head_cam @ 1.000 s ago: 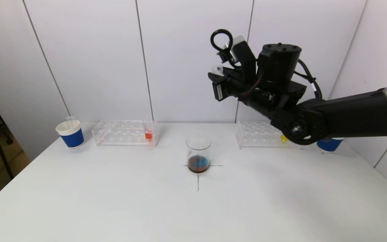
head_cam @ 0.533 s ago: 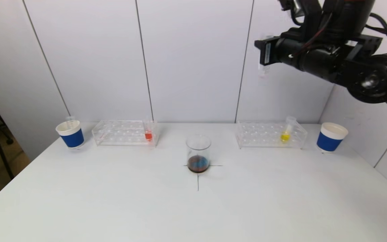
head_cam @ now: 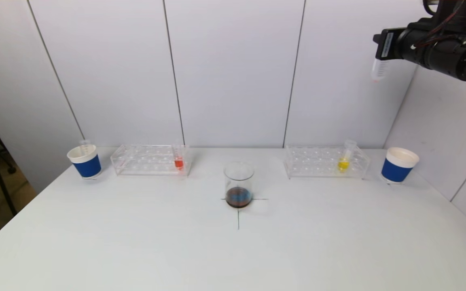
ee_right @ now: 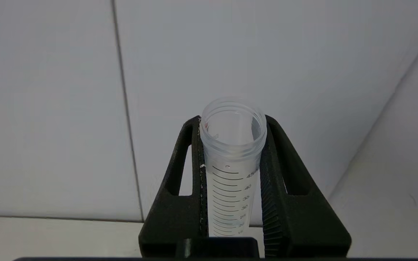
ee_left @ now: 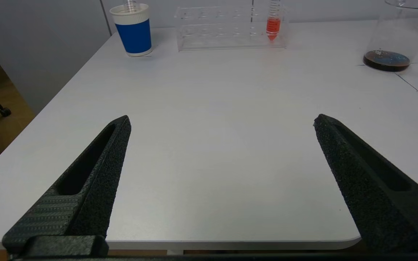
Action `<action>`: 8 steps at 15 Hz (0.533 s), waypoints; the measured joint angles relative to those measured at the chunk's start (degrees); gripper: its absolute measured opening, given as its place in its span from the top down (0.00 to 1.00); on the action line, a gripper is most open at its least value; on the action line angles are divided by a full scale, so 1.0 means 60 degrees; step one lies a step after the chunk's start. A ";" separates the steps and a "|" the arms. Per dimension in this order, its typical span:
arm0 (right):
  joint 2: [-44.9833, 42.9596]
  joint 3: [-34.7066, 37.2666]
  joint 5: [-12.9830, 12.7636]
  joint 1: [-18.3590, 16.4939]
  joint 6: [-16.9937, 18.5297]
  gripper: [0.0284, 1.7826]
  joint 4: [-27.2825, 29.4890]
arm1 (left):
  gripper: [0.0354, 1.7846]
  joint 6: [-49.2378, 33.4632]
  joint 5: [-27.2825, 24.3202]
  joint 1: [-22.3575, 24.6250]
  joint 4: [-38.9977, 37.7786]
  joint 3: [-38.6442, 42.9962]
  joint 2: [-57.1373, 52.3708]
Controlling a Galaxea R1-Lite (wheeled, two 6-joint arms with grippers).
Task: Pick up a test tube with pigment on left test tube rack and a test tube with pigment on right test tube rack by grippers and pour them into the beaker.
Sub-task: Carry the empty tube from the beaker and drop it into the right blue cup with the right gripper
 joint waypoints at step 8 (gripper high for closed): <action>0.0236 0.0370 0.0156 -0.1865 0.0744 0.75 0.0262 | 0.01 0.0002 0.0000 0.0000 0.0000 0.0000 0.0000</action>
